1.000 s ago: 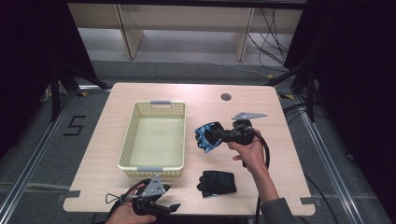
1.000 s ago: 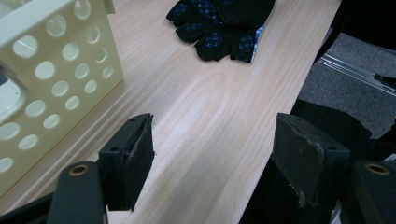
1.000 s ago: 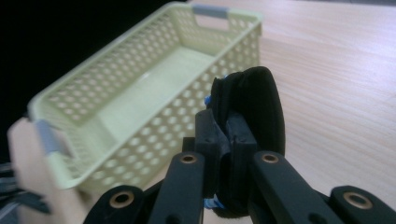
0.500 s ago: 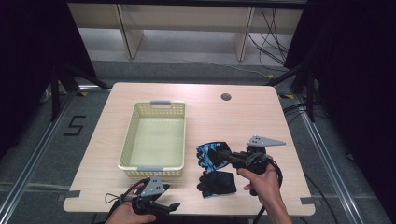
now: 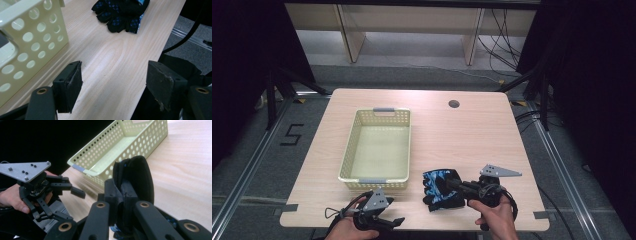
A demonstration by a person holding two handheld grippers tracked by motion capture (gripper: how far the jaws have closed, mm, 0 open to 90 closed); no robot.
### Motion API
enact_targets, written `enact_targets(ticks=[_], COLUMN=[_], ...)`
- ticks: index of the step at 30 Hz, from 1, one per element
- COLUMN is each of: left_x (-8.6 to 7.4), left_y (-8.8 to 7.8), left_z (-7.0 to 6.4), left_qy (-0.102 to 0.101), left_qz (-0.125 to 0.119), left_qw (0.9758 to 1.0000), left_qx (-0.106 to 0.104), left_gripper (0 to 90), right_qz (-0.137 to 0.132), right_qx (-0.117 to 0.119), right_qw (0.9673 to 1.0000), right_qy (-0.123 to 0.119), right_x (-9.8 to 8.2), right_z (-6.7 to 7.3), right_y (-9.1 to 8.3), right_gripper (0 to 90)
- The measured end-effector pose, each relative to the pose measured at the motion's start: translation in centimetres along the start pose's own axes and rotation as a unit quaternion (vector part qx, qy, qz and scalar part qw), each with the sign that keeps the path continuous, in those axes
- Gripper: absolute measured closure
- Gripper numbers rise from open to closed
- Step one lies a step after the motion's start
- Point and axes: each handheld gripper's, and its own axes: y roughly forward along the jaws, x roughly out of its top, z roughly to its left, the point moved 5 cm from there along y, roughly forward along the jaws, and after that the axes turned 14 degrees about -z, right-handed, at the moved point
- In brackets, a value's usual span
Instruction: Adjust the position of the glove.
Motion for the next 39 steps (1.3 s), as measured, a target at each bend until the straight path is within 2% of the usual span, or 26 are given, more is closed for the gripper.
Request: enact_targets(ticks=[1, 2, 3, 4, 6, 7, 11, 12, 13, 14, 15, 16, 17, 19, 20, 21, 22, 24, 25, 26, 29, 31, 33, 37, 38, 39], left_x=[0.0, 0.0, 0.0, 0.0, -0.1, -0.1, -0.1, -0.1, -0.1, -0.1, -0.1, -0.1, -0.1, -0.1, -0.2, -0.2, -0.2, -0.3, -0.3, -0.3, -0.3, -0.3, -0.3, -0.3, -0.2, -0.2], left_y=[0.0, 0.0, 0.0, 0.0, 0.0, 0.0, -0.1, -0.1, -0.2, -0.2, -0.2, 0.0, 0.0, 0.0, 0.1, 0.1, 0.1, 0.2, 0.1, 0.0, 0.0, 0.1, 0.1, 0.1, 0.3, 0.2], left_z=[0.0, 0.0, 0.0, 0.0, 0.0, 0.1, 0.1, 0.2, 0.3, 0.3, 0.3, 0.1, 0.1, 0.0, -0.1, -0.1, -0.2, -0.2, 0.1, 0.0, 0.0, 0.0, 0.1, 0.0, 0.0, 0.1], left_qy=[0.000, 0.000, 0.002, 0.000, 0.004, 0.007, 0.018, 0.025, 0.030, 0.030, 0.031, 0.023, 0.023, 0.015, 0.009, 0.009, 0.007, 0.006, 0.021, 0.029, 0.027, 0.027, 0.030, 0.030, 0.027, 0.035], left_qz=[0.000, 0.000, 0.001, 0.001, 0.004, 0.005, 0.011, 0.012, 0.017, 0.016, 0.016, 0.010, 0.010, 0.008, 0.008, 0.009, 0.005, 0.005, 0.018, 0.017, 0.018, 0.017, 0.019, 0.017, 0.010, 0.017], left_qw=[1.0000, 1.0000, 1.0000, 1.0000, 1.0000, 1.0000, 0.9998, 0.9996, 0.9994, 0.9994, 0.9994, 0.9997, 0.9997, 0.9999, 0.9999, 0.9999, 1.0000, 1.0000, 0.9996, 0.9994, 0.9994, 0.9994, 0.9993, 0.9994, 0.9996, 0.9992], left_qx=[0.000, 0.000, -0.001, -0.001, -0.001, 0.000, -0.004, -0.007, -0.004, -0.004, -0.004, -0.002, -0.003, -0.002, -0.003, -0.001, -0.001, -0.002, -0.001, -0.010, -0.009, -0.009, -0.007, -0.007, -0.008, -0.010], left_gripper=[28.7, 28.7, 28.8, 28.8, 28.8, 28.9, 29.0, 29.1, 29.2, 29.2, 29.3, 29.4, 29.4, 29.5, 29.5, 29.6, 29.7, 30.0, 30.0, 30.0, 30.3, 30.5, 30.8, 31.7, 31.8, 32.2], right_qz=[0.000, 0.003, 0.000, 0.009, 0.006, 0.011, 0.013, 0.019, 0.023, 0.022, 0.023, 0.024, 0.024, 0.026, 0.032, 0.032, 0.039, 0.050, 0.058, 0.062, 0.073, 0.083, 0.082, 0.067, 0.064, 0.055], right_qx=[0.003, -0.001, 0.005, 0.002, 0.001, 0.000, -0.002, -0.008, -0.011, -0.016, -0.017, -0.036, -0.036, -0.047, -0.045, -0.056, -0.052, -0.067, -0.071, -0.071, -0.075, -0.087, -0.079, -0.093, -0.104, -0.108], right_qw=[1.0000, 0.9999, 1.0000, 0.9996, 0.9999, 0.9996, 0.9992, 0.9984, 0.9982, 0.9986, 0.9982, 0.9980, 0.9980, 0.9958, 0.9962, 0.9960, 0.9957, 0.9956, 0.9939, 0.9945, 0.9938, 0.9922, 0.9930, 0.9930, 0.9915, 0.9917], right_qy=[0.000, 0.013, 0.008, 0.027, 0.011, 0.025, 0.037, 0.052, 0.054, 0.046, 0.053, 0.046, 0.046, 0.074, 0.067, 0.062, 0.066, 0.044, 0.062, 0.046, 0.038, 0.036, 0.033, 0.025, 0.045, 0.042], right_x=[-0.2, -0.5, -0.7, -1.0, -1.4, -1.6, -2.6, -2.9, -3.2, -3.4, -3.6, -4.0, -4.0, -4.4, -4.6, -4.7, -4.9, -5.1, -5.2, -5.3, -5.5, -5.4, -5.3, -4.1, -3.8, -3.4], right_z=[-0.1, 0.0, -0.1, 0.1, -0.4, -0.3, -0.9, -1.0, -1.2, -1.7, -2.0, -3.1, -3.1, -3.5, -3.9, -4.1, -4.1, -4.5, -4.3, -4.6, -4.7, -4.9, -4.7, -4.7, -4.5, -4.9], right_y=[0.1, 0.1, 0.2, 0.2, 0.4, 0.4, 0.5, 0.4, 0.4, 0.4, 0.4, 0.2, 0.2, 0.0, -0.1, -0.1, 0.0, 0.0, 0.0, 0.0, 0.0, -0.1, -0.2, -1.1, -1.6, -2.0], right_gripper=[86.2, 86.2, 86.2, 86.2, 86.2, 86.2, 86.2, 86.2, 86.1, 86.0, 86.0, 85.5, 85.5, 85.0, 84.5, 82.9, 81.5, 79.7, 78.7, 77.6, 73.2, 66.2, 60.4, 56.5, 56.6, 57.4])
